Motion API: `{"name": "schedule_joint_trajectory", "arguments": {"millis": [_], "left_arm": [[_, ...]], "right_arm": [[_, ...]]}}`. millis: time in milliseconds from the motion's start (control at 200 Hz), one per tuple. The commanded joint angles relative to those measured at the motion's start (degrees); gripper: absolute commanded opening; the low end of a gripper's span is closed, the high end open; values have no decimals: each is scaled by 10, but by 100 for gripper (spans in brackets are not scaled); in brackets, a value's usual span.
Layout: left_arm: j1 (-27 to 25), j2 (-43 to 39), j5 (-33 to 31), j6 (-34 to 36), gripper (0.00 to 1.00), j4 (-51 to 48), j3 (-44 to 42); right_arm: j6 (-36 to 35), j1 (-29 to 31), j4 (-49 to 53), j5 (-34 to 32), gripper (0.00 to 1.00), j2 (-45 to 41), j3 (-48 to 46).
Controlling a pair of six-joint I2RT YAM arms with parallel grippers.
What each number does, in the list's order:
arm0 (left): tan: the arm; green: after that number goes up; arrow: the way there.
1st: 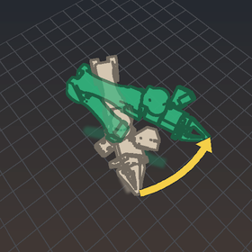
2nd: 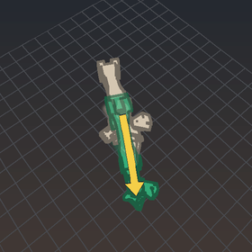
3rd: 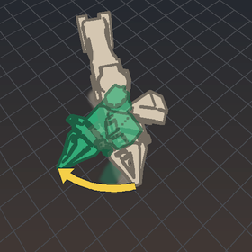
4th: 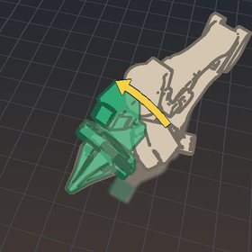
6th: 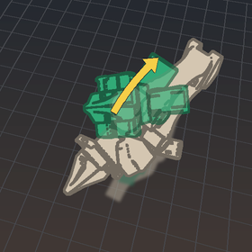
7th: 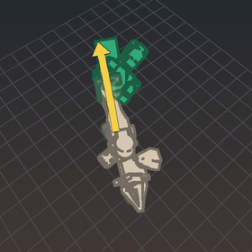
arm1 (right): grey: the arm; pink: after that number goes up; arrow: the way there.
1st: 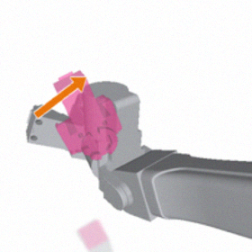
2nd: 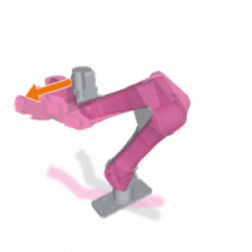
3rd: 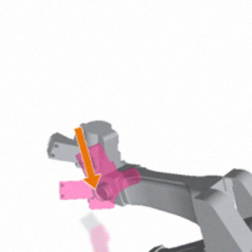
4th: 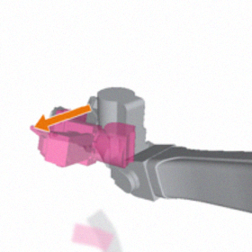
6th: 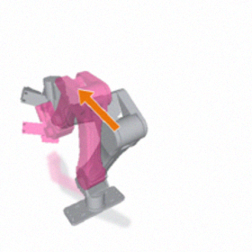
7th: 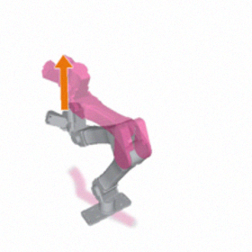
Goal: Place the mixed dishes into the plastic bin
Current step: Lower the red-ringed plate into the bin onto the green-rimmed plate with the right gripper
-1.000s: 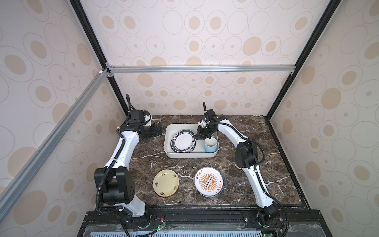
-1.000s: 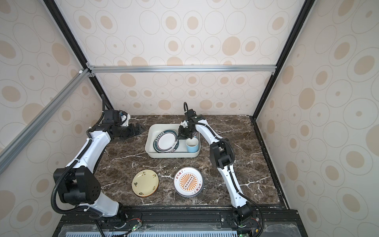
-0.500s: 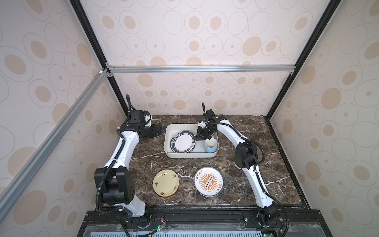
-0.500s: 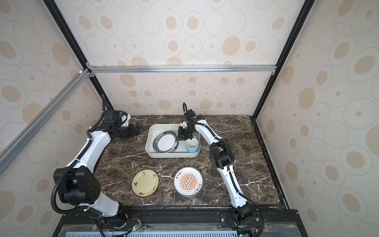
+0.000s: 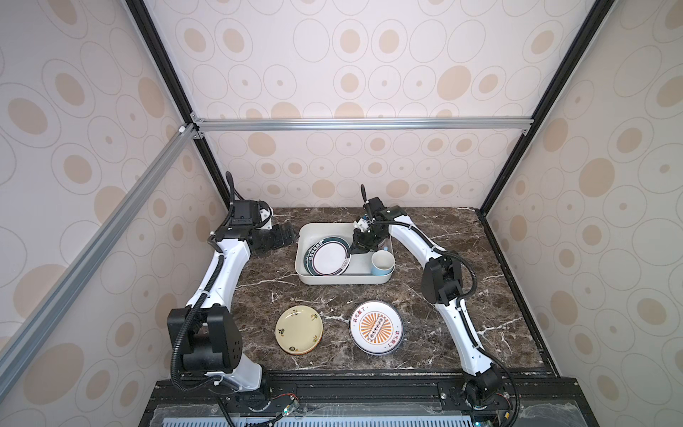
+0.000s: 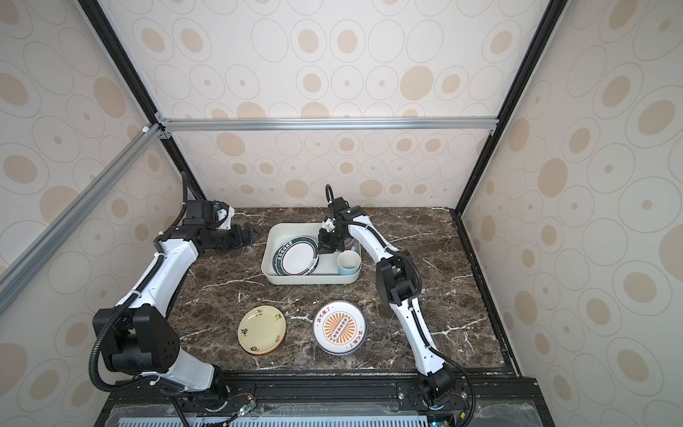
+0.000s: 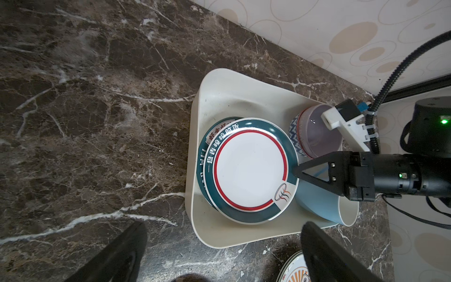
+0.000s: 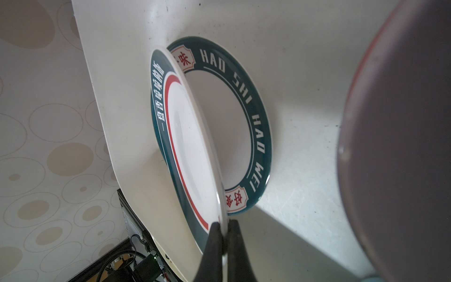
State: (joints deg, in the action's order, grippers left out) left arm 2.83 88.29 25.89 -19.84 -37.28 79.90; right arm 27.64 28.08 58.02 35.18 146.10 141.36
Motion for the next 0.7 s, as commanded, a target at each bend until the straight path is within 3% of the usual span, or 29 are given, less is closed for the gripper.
{"name": "schedule_joint_trajectory", "arguments": {"millis": [0, 695], "left_arm": [[5, -20, 7, 10, 99, 4, -3], [6, -35, -7, 13, 99, 2, -11]], "right_arm": [[-15, 7, 16, -1, 0, -24, 20], [-28, 14, -1, -2, 0, 28, 60]]}}
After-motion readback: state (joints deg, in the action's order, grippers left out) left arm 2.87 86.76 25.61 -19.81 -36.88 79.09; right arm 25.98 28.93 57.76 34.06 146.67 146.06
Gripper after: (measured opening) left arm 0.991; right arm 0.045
